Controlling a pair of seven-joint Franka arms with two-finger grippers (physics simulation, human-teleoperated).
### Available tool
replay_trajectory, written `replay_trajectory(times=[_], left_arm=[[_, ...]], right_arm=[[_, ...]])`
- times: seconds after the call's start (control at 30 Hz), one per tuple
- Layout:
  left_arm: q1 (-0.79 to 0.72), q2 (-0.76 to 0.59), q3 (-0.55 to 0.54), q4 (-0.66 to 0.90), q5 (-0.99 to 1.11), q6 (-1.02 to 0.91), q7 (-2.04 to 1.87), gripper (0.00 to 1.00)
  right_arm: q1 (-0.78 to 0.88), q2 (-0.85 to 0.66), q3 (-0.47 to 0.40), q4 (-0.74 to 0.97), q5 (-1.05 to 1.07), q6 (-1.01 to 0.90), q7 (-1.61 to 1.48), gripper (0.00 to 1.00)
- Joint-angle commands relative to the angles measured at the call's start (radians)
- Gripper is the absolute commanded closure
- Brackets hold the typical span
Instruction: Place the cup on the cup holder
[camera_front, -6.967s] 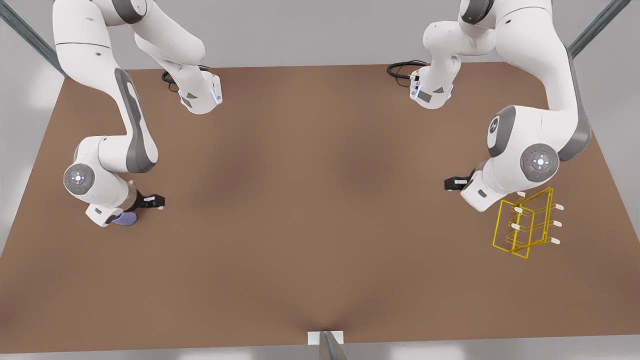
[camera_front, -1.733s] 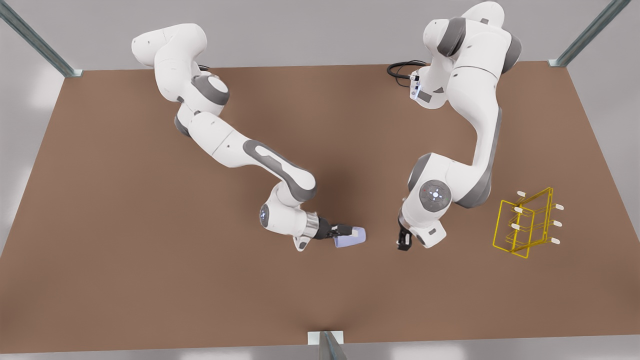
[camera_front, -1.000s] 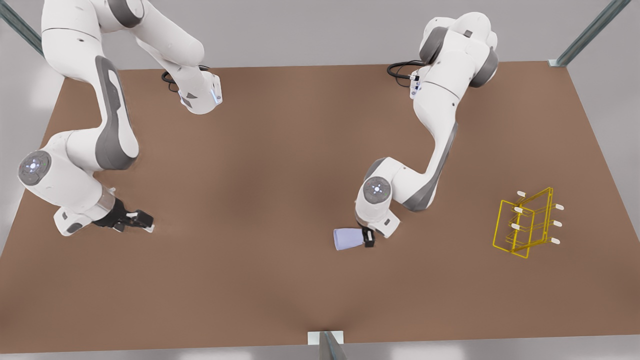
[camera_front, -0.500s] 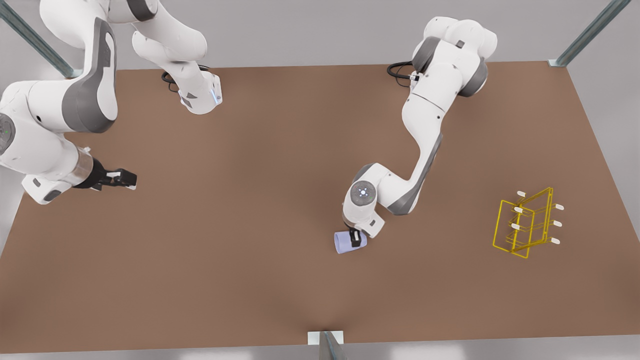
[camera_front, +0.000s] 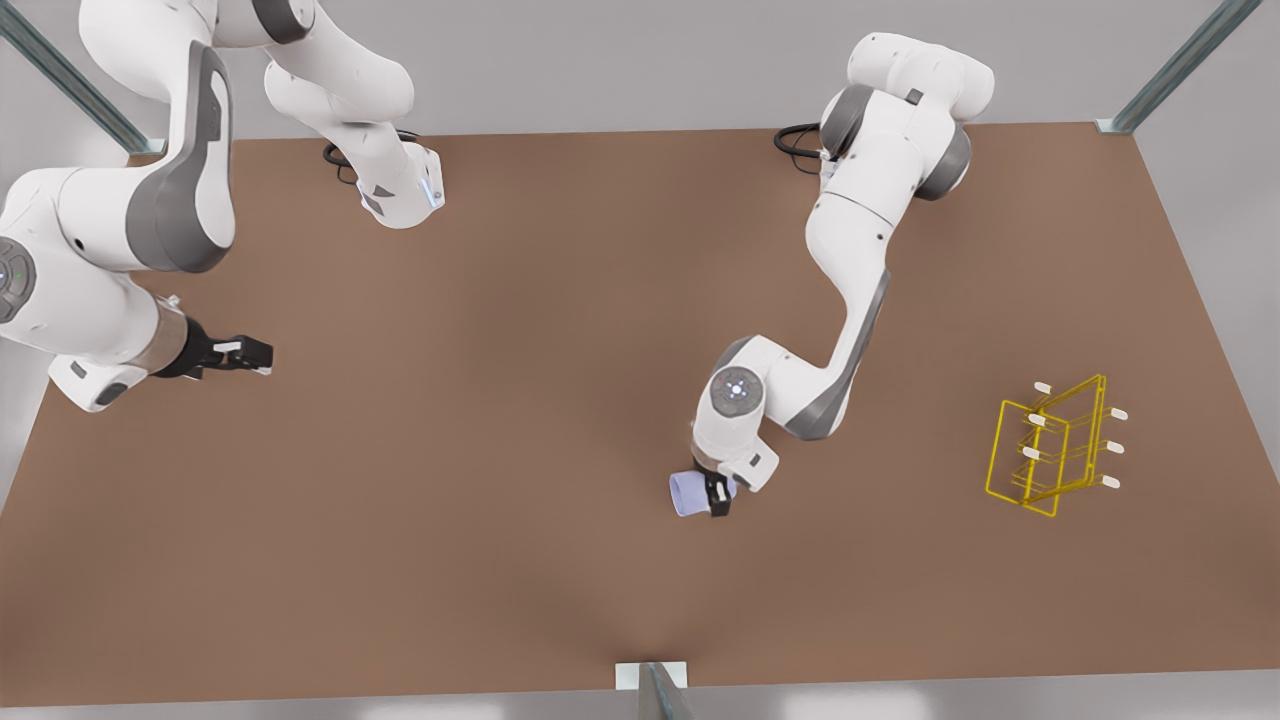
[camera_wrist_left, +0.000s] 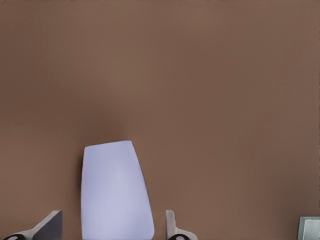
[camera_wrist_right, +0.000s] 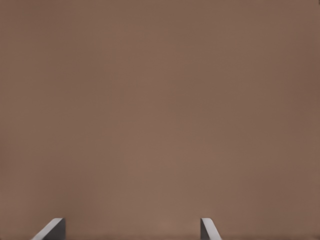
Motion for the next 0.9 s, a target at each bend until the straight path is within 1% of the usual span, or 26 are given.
replay_trajectory(times=[0.0, 0.17, 0.37, 0.43, 0.87], left_arm=[[-0.011, 0.011, 0.024, 0.001, -0.002, -0.014, 0.007, 0.0], [-0.017, 0.02, 0.028, -0.01, -0.004, -0.015, 0.007, 0.0], [-0.008, 0.02, 0.036, 0.002, -0.004, -0.003, 0.007, 0.0], [-0.014, 0.045, 0.042, 0.03, -0.002, -0.005, 0.007, 0.0], [-0.014, 0.072, 0.042, 0.053, -0.004, 0.028, 0.005, 0.0]], right_arm=[[0.001, -0.001, 0.0, 0.001, 0.0, 0.001, -0.034, 0.0], [0.002, 0.001, 0.0, 0.001, 0.0, 0.001, -0.034, 0.0], [0.001, 0.004, 0.0, 0.001, 0.0, 0.003, -0.035, 0.0], [0.001, 0.002, 0.0, -0.001, 0.0, 0.0, -0.035, 0.0], [-0.002, 0.011, 0.0, -0.001, 0.0, 0.0, -0.035, 0.0]])
